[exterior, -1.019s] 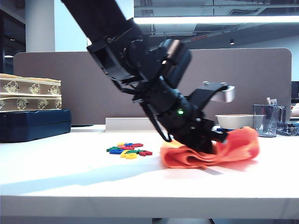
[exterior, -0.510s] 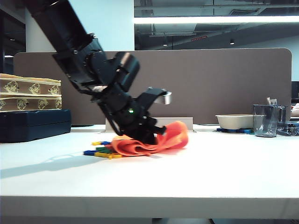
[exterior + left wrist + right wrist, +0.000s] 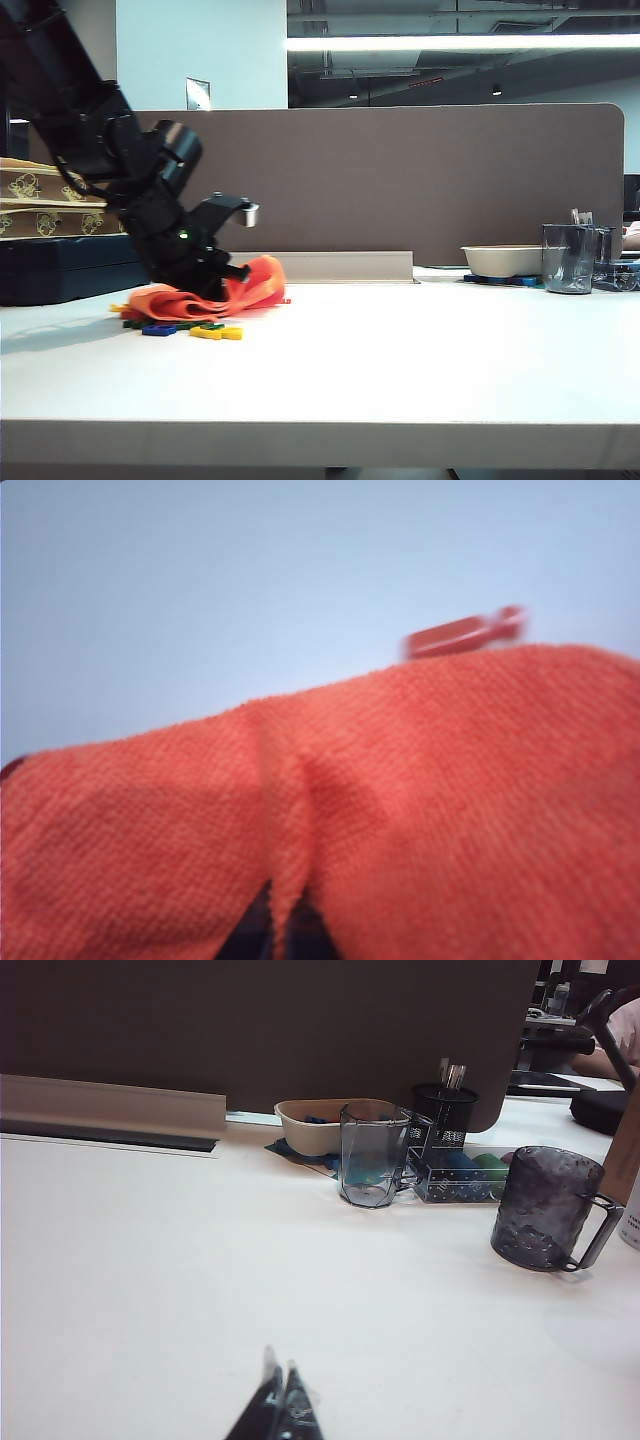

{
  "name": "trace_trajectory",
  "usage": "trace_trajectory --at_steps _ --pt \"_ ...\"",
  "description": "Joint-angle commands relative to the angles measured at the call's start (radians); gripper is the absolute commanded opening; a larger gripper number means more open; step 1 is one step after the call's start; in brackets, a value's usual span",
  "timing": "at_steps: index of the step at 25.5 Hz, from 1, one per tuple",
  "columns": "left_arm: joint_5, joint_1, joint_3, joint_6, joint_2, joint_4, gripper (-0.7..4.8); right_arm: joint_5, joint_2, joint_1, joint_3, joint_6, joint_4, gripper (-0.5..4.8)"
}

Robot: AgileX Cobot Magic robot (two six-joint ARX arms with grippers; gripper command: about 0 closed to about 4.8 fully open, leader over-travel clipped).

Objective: Use an orange cloth to wipe the letter magnets on the table away for a distance.

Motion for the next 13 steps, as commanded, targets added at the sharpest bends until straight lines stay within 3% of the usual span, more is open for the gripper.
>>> trace_trajectory --at_steps 1,7,13 --pt "-0.036 0.048 -0.013 0.003 0.006 -0.097 -0.06 0.001 -0.003 0.000 -0.008 0.001 0.010 -0.05" --pt "-0.025 0.151 -0.013 -0.001 -0.006 -0.103 -0.06 0.001 -0.003 0.000 -0.008 0.001 0.010 -0.05" --pt "0.043 0.145 -0.013 -0.042 -0.087 -0.021 -0.06 0.001 -0.003 0.000 -0.008 0.001 0.010 -0.05"
